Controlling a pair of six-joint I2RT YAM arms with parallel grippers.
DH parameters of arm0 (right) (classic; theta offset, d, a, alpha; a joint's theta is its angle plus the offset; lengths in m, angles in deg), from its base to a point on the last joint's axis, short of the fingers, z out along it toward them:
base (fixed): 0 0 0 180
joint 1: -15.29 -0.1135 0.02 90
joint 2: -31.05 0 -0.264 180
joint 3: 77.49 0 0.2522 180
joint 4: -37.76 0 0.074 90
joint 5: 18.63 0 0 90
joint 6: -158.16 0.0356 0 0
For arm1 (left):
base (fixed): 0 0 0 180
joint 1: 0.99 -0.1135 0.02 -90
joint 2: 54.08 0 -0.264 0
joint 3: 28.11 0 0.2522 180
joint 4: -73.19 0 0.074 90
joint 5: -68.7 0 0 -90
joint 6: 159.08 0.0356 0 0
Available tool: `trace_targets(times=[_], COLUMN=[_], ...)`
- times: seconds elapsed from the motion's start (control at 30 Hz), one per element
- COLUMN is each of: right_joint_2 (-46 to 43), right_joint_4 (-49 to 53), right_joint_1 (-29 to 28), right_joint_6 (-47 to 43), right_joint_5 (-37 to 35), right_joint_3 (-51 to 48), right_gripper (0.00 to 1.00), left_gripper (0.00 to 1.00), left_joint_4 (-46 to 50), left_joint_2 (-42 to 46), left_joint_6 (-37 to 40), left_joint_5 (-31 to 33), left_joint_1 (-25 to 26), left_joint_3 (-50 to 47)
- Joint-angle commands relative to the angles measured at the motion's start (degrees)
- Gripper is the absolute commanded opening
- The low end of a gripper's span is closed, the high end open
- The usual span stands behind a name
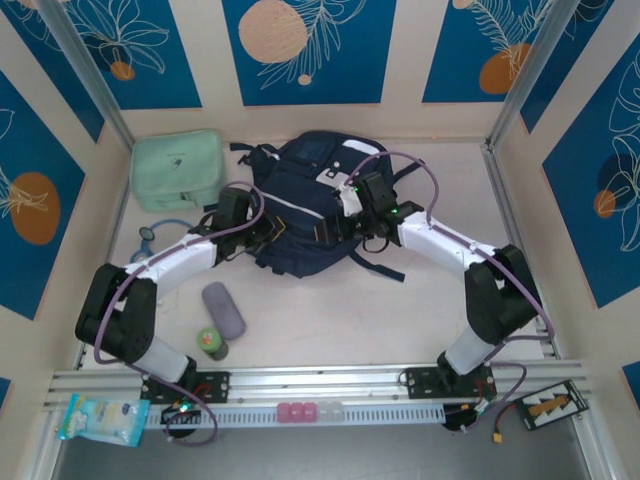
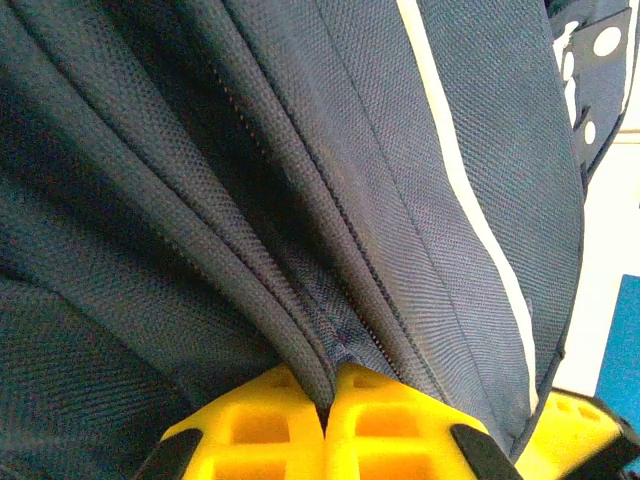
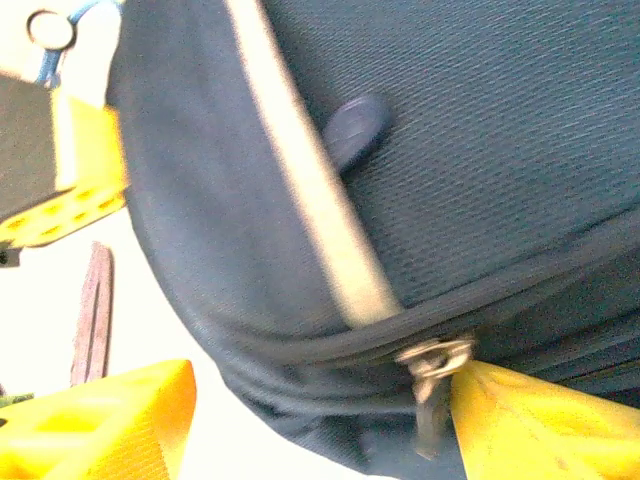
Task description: Pack books, pencil case, and school supplies into a backpack
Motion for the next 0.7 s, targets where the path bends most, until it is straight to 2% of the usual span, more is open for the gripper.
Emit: trace_targets(times=[0.0,0.17,0.23,0.33,0.53,0.6,0.67], right_joint_2=[-1.8,0.2,1.2,0.9,-2.3,-2.6,-1.9], right_joint_4=[1.8,2.9,4.5,4.6,2.8,2.2,2.6], right_joint_1=[-1.3,-1.4,-1.4,-1.7,-0.7,-0.1,-0.3], right_joint_6=[-3.2,-3.1,-2.1,-0.3,5.7,6.5,5.6], right_joint_5=[-3.0,-10.3,-12.4,-13.3,-11.8,-9.8,-9.9], right_joint_3=[-0.8,1.8,3.2,2.9,1.1,1.1,1.8], right_gripper=[0.64,0.54,0.53,0.53,0.62,0.61,0.55], left_gripper=[0.00,0.00,0.00,0.00,0.00,0.00,0.00], left_joint_4=[-3.8,-3.5,-3.3,-3.3,-3.3,-3.2,-3.2], left_joint_2=[-0.5,-0.1,0.2,0.3,0.1,-0.1,-0.1], left_joint_6=[0.4,0.5,0.5,0.6,0.8,0.7,0.9], left_joint_5=[-2.4,-2.4,-2.2,-2.0,-2.2,-2.2,-2.2], left_joint_1=[0.6,0.6,0.6,0.6,0.6,0.6,0.6], left_joint_3=[1.6,1.4,1.2,1.1,1.3,1.4,1.6])
